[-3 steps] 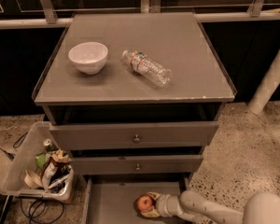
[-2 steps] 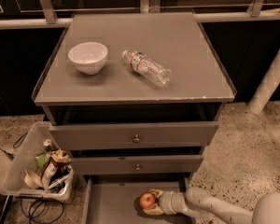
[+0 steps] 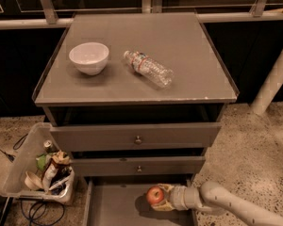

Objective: Pick apple from bottom drawer and place on counter

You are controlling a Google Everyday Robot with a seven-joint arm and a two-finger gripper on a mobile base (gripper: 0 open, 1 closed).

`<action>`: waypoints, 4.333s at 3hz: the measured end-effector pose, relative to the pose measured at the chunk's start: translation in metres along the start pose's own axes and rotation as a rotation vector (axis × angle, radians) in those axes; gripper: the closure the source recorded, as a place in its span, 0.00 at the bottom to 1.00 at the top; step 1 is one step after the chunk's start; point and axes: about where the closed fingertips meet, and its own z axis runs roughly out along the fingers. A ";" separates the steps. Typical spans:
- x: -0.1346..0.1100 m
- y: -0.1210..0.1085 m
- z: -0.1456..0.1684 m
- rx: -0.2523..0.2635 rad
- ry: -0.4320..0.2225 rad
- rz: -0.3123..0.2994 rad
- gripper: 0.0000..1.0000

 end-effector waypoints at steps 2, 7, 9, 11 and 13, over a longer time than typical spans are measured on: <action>-0.069 -0.030 -0.078 0.064 0.024 0.014 1.00; -0.240 -0.010 -0.224 0.294 0.041 -0.220 1.00; -0.304 -0.026 -0.308 0.363 -0.025 -0.233 1.00; -0.352 -0.034 -0.355 0.386 -0.049 -0.252 1.00; -0.442 -0.057 -0.362 0.397 0.065 -0.400 1.00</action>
Offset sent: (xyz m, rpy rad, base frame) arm 0.0364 -0.0667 0.1788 -0.0720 -0.0526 -0.1186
